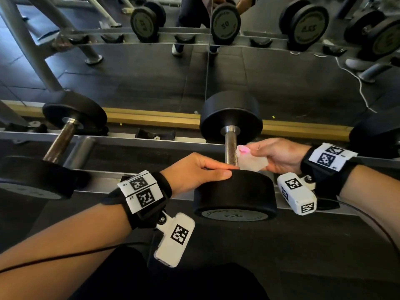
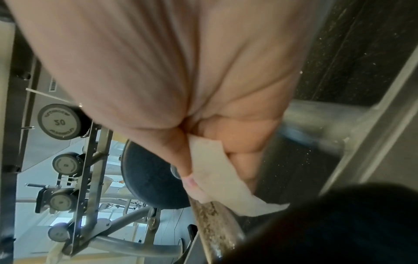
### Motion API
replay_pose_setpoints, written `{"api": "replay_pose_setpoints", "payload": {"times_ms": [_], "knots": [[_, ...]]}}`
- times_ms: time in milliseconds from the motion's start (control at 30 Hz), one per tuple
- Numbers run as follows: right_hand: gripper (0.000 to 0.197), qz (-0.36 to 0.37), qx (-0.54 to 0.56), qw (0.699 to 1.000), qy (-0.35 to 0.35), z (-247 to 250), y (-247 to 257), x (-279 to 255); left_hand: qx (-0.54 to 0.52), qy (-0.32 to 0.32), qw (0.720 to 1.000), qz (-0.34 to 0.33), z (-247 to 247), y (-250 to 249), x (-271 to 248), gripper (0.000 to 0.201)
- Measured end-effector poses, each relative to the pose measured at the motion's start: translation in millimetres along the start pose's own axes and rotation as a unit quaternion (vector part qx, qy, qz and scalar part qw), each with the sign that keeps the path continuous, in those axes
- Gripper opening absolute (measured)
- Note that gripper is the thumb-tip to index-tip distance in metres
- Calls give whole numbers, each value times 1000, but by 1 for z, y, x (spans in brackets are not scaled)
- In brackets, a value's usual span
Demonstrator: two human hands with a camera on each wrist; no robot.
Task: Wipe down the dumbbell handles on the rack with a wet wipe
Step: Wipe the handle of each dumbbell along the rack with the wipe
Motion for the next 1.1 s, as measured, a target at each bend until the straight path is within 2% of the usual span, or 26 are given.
{"api": "replay_pose_setpoints", "payload": {"times_ms": [67, 167, 300, 433, 533, 600, 667, 733, 833, 967, 1100], "knots": [[42, -28, -9, 1000, -1, 3, -2, -4, -4, 14, 1000, 2, 2, -1, 2, 40], [32, -46, -18, 999, -20, 0, -1, -9, 4, 35, 999, 11, 6, -1, 5, 30], [32, -58, -11, 997, -40, -13, 11, -27, 31, 54, 997, 36, 10, -3, 10, 24], [33, -26, 43, 995, -81, -40, 28, -56, 80, 74, 990, 86, 15, -16, 14, 30], [38, 17, 91, 985, -147, -68, 42, -82, 191, 57, 973, 117, 14, -40, 6, 33], [37, 36, 131, 975, -174, -88, 55, -106, 218, 31, 965, 139, 18, -67, -10, 44], [23, 40, 161, 969, -183, -109, 74, -137, 132, -1, 980, 150, 30, -99, -30, 62], [19, 41, 172, 968, -181, -129, 97, -173, 69, -37, 991, 105, 50, -139, -54, 70], [17, 46, 168, 975, -140, -157, 138, -229, 92, -50, 994, 29, 74, -215, -90, 55], [16, 53, 162, 980, -104, -188, 200, -293, 164, -79, 983, -1, 88, -317, -135, 22], [15, 67, 107, 988, -92, -212, 252, -346, 147, -106, 983, -8, 93, -386, -182, 14]]}}
Point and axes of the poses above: each hand's wrist, its own x-axis towards the middle knuckle, its own z-axis out of the back of the hand, y = z × x, the point moved 1 cm from there along x, towards the middle knuckle, and after that the axes turned 7 degrees about x, right-handed, at the moved point
